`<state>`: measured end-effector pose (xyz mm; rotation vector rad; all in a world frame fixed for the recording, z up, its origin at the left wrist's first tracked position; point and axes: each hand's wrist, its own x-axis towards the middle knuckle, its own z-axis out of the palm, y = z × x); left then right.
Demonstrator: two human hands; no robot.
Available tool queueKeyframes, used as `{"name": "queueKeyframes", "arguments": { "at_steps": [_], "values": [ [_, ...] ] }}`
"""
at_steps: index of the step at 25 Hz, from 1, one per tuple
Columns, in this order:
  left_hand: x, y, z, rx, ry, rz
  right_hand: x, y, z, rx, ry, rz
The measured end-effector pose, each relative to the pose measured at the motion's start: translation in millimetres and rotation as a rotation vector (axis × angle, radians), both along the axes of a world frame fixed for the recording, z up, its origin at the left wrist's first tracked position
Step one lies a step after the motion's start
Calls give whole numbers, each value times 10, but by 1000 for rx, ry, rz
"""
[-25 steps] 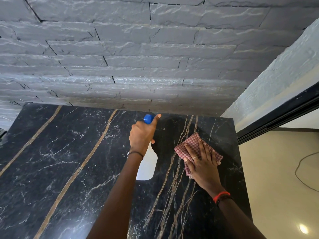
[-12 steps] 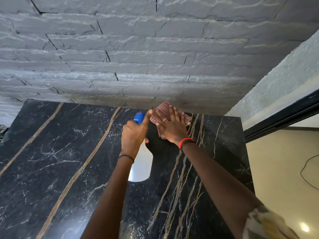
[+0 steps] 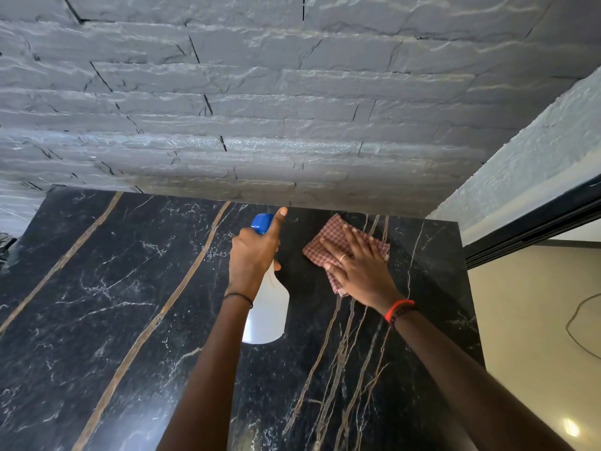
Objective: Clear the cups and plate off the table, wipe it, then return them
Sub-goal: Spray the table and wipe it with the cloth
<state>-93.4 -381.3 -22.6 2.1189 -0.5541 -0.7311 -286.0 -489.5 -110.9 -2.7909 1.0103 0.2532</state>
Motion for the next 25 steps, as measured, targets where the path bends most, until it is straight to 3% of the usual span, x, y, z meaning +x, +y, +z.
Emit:
{"name": "queueKeyframes", "arguments": {
  "at_steps": [4,7,11,15,19,21,25],
  "values": [
    [-37,52,1,11,-10,11,476,-217,41,53,-8,-95],
    [-98,107,-1,26,-14,3,575,60,22,80,-16,-20],
    [-268,115,61,21,-16,-5,3,610,13,63,-32,51],
    [-568,121,123,16,16,-35,-974,1027,-39,20,-53,-37],
    [-878,175,141,9,46,-77,-1747,689,20,-38,88,-92],
    [-1011,209,130,13,44,-102,-1739,362,56,-50,138,-142],
    [-1263,256,137,13,31,-167,-1316,161,103,-37,20,-231]
  ]
}}
